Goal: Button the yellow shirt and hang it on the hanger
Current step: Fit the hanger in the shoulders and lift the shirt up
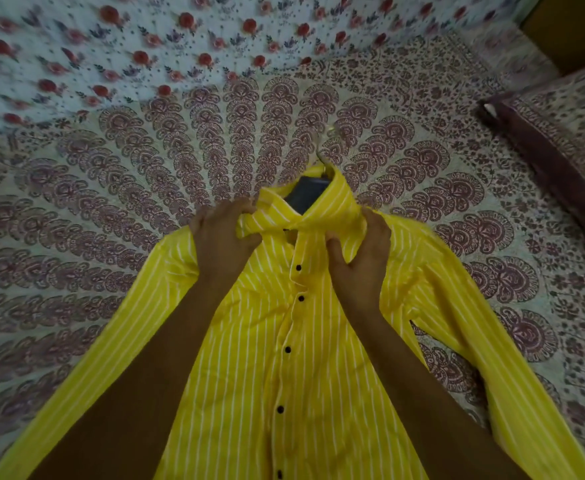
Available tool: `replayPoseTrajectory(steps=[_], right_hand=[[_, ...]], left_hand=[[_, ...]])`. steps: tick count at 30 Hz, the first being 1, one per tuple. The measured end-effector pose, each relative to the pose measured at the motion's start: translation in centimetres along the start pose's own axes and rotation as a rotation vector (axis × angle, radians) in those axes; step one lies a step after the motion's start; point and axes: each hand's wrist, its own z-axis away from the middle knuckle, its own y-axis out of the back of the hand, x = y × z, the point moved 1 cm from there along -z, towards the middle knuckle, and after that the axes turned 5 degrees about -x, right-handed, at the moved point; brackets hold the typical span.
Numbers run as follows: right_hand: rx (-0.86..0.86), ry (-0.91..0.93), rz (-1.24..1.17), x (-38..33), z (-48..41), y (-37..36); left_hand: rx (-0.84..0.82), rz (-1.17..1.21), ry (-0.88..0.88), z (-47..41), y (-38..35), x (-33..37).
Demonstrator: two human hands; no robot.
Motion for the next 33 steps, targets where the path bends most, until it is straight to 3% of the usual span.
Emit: replayPoseTrajectory(steps=[4,7,12,16,20,26,30,33], right_hand=[[0.012,-0.004,-0.029,-4.3,1.4,1.7],[-0.083,-0.026,0.050,-5.6,3.0,2.5],[-0.311,-0.255,0.037,-4.2,5.3,4.2],[-0.411,-0.319,-0.219,-2.6,9.2,5.2],[-0.405,-0.194,-0.267,-1.1,13.4,5.2],[-0.404,-0.104,-0.240,-0.2,17.0,4.3],[-0.443,-0.059,-0.211,-0.2,18.3,4.4],[-0.448,-0.031,-0.192,-0.2,19.0,4.7]], left_hand=[[0.042,0.017,-0.049,4.5,3.0,1.4],[0.011,0.036,-0.066,7.6,4.3,1.8],[-0.072,0.088,-0.047,11.6,4.7,1.0],[-0.144,0.074,-0.019,14.6,4.6,0.4],[-0.235,0.066,0.026,16.6,4.0,0.3],[-0.169,0.308,0.210,18.4,2.6,1.5],[-0.228,0.159,0.304,18.0,1.2,1.4],[-0.212,0.147,0.270,17.6,1.7,0.7]])
